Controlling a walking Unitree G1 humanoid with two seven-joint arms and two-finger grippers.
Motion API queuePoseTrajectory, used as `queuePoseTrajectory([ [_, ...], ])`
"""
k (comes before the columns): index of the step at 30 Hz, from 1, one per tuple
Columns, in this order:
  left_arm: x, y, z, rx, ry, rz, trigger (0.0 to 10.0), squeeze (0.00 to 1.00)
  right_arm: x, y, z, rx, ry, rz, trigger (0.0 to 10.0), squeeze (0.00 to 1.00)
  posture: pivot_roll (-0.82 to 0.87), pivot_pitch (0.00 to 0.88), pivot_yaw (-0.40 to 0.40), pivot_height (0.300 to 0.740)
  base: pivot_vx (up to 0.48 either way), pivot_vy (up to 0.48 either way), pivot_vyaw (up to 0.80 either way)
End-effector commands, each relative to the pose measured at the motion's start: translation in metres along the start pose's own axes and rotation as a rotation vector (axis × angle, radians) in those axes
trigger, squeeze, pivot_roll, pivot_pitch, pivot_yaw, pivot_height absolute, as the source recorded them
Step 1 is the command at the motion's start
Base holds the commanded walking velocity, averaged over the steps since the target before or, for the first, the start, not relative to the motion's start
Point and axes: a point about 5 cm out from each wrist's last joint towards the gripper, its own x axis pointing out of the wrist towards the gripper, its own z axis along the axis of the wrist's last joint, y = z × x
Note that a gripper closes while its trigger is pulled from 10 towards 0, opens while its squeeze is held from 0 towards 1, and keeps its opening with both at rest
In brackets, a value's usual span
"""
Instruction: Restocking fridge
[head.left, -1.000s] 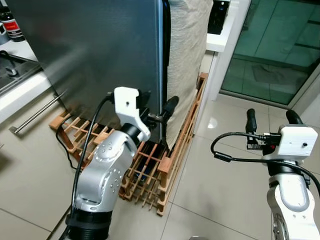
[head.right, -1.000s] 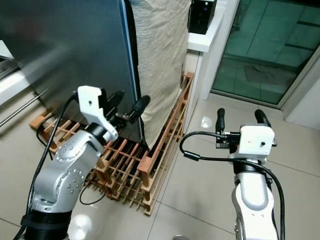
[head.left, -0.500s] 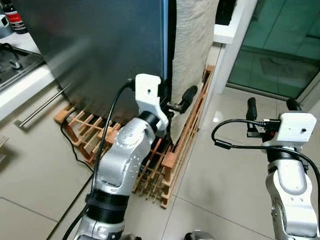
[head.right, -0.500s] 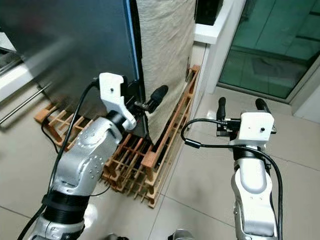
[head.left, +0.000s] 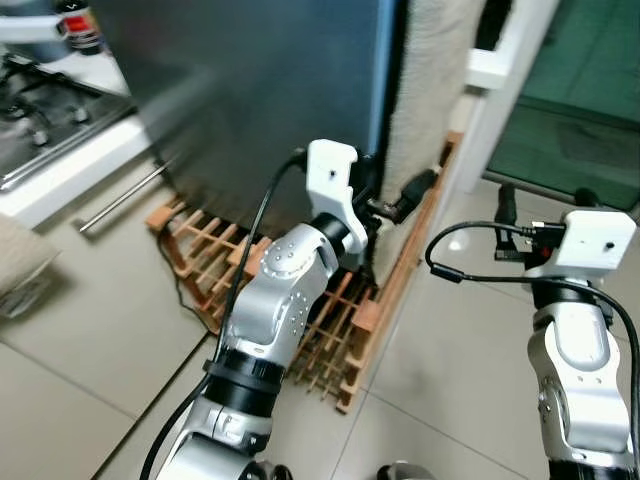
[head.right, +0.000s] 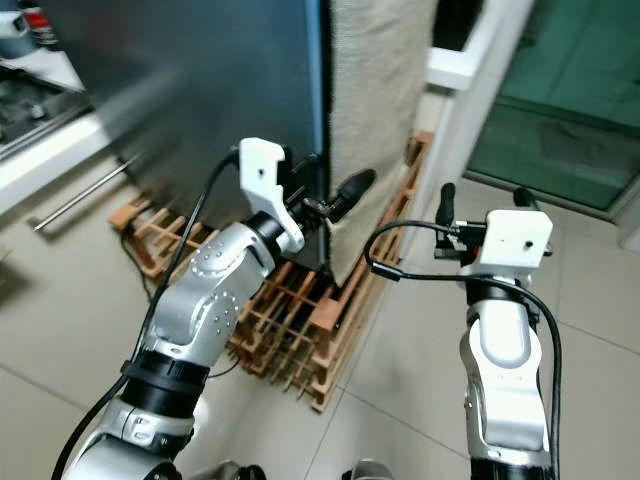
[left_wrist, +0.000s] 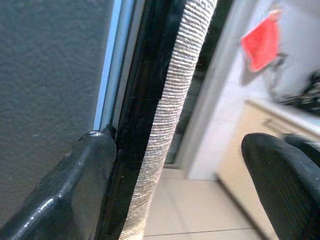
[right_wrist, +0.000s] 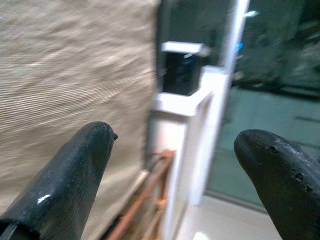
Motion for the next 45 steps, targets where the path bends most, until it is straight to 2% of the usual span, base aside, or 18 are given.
queuePoseTrajectory([
  [1, 0.030, -0.043, 0.001, -0.094, -0.013, -0.216, 10.0, 0.00, -0.002, 0.001, -0.004, 0.025, 0.035, 0.022, 10.0, 0.00, -0.25, 0.088, 0.059, 0.740, 0.000, 0.000, 0.00],
  [6, 0.042, -0.068, 0.007, -0.196, -0.069, -0.365, 10.0, 0.00, -0.010, 0.000, -0.008, 0.026, 0.061, 0.044, 10.0, 0.00, -0.27, 0.090, 0.062, 0.740, 0.000, 0.000, 0.00],
  [11, 0.051, -0.088, 0.011, -0.270, -0.106, -0.459, 10.0, 0.00, -0.036, -0.001, -0.026, -0.031, 0.168, 0.089, 10.0, 0.00, -0.29, 0.093, 0.058, 0.740, 0.000, 0.000, 0.00],
  [13, 0.054, -0.095, 0.011, -0.296, -0.118, -0.485, 10.0, 0.00, -0.061, -0.016, -0.050, -0.116, 0.304, 0.078, 10.0, 0.00, -0.32, 0.092, 0.047, 0.740, 0.000, 0.000, 0.00],
  [15, 0.056, -0.096, 0.013, -0.311, -0.133, -0.490, 10.0, 0.00, -0.082, -0.043, -0.071, -0.145, 0.435, -0.004, 10.0, 0.00, -0.32, 0.089, 0.041, 0.740, 0.000, 0.000, 0.00],
  [18, 0.057, -0.093, 0.013, -0.314, -0.141, -0.470, 10.0, 0.00, -0.084, -0.056, -0.075, -0.116, 0.461, -0.072, 10.0, 0.00, -0.32, 0.086, 0.043, 0.740, 0.000, 0.000, 0.00],
  [20, 0.056, -0.085, 0.013, -0.257, -0.149, -0.416, 10.0, 0.00, -0.072, -0.049, -0.067, -0.105, 0.403, -0.074, 10.0, 0.00, -0.32, 0.085, 0.051, 0.740, 0.000, 0.000, 0.00],
  [23, 0.042, -0.055, 0.014, -0.049, -0.149, -0.221, 10.0, 0.00, -0.047, -0.024, -0.036, -0.090, 0.219, 0.013, 10.0, 0.00, -0.31, 0.085, 0.059, 0.740, 0.000, 0.000, 0.00],
  [25, 0.033, -0.042, 0.014, -0.017, -0.143, -0.154, 10.0, 0.00, -0.041, -0.017, -0.027, -0.073, 0.172, 0.030, 10.0, 0.00, -0.30, 0.086, 0.062, 0.740, 0.000, 0.000, 0.00],
  [27, 0.001, -0.012, 0.016, 0.041, -0.147, -0.006, 10.0, 0.00, -0.036, -0.003, -0.017, -0.046, 0.116, 0.076, 10.0, 0.00, -0.27, 0.085, 0.058, 0.740, 0.000, 0.000, 0.00],
  [33, -0.051, 0.017, 0.036, 0.056, -0.225, 0.234, 10.0, 0.00, -0.033, 0.005, -0.015, -0.033, 0.096, 0.136, 10.0, 0.00, -0.21, 0.065, 0.022, 0.740, 0.000, 0.000, 0.00],
  [35, -0.051, 0.017, 0.036, 0.056, -0.225, 0.234, 10.0, 0.00, -0.033, 0.005, -0.015, -0.033, 0.096, 0.136, 10.0, 0.00, -0.21, 0.065, 0.022, 0.740, 0.000, 0.000, 0.00],
  [37, -0.064, 0.027, 0.040, 0.098, -0.256, 0.357, 10.0, 0.00, -0.024, 0.009, -0.010, -0.030, 0.072, 0.157, 10.0, 0.00, -0.18, 0.053, 0.001, 0.740, 0.000, 0.000, 0.00],
  [39, -0.067, 0.030, 0.041, 0.116, -0.257, 0.387, 10.0, 0.00, -0.022, 0.011, -0.009, -0.029, 0.066, 0.161, 10.0, 0.00, -0.18, 0.051, -0.002, 0.740, 0.000, 0.000, 0.00],
  [40, -0.076, 0.050, 0.032, 0.175, -0.196, 0.562, 10.0, 0.00, -0.015, 0.015, -0.008, -0.024, 0.058, 0.155, 10.0, 0.00, -0.17, 0.052, -0.016, 0.740, 0.000, 0.000, 0.00],
  [41, -0.076, 0.050, 0.032, 0.175, -0.196, 0.562, 10.0, 0.00, -0.015, 0.015, -0.008, -0.024, 0.058, 0.155, 10.0, 0.00, -0.17, 0.052, -0.016, 0.740, 0.000, 0.000, 0.00],
  [42, -0.084, 0.066, 0.022, 0.233, -0.126, 0.691, 10.0, 0.00, -0.009, 0.017, -0.009, -0.012, 0.069, 0.134, 10.0, 0.00, -0.17, 0.061, -0.021, 0.740, 0.000, 0.000, 0.00],
  [45, -0.089, 0.072, 0.015, 0.252, -0.079, 0.724, 10.0, 0.00, -0.006, 0.015, -0.013, -0.009, 0.102, 0.104, 10.0, 0.00, -0.17, 0.067, -0.021, 0.740, 0.000, 0.000, 0.00],
])
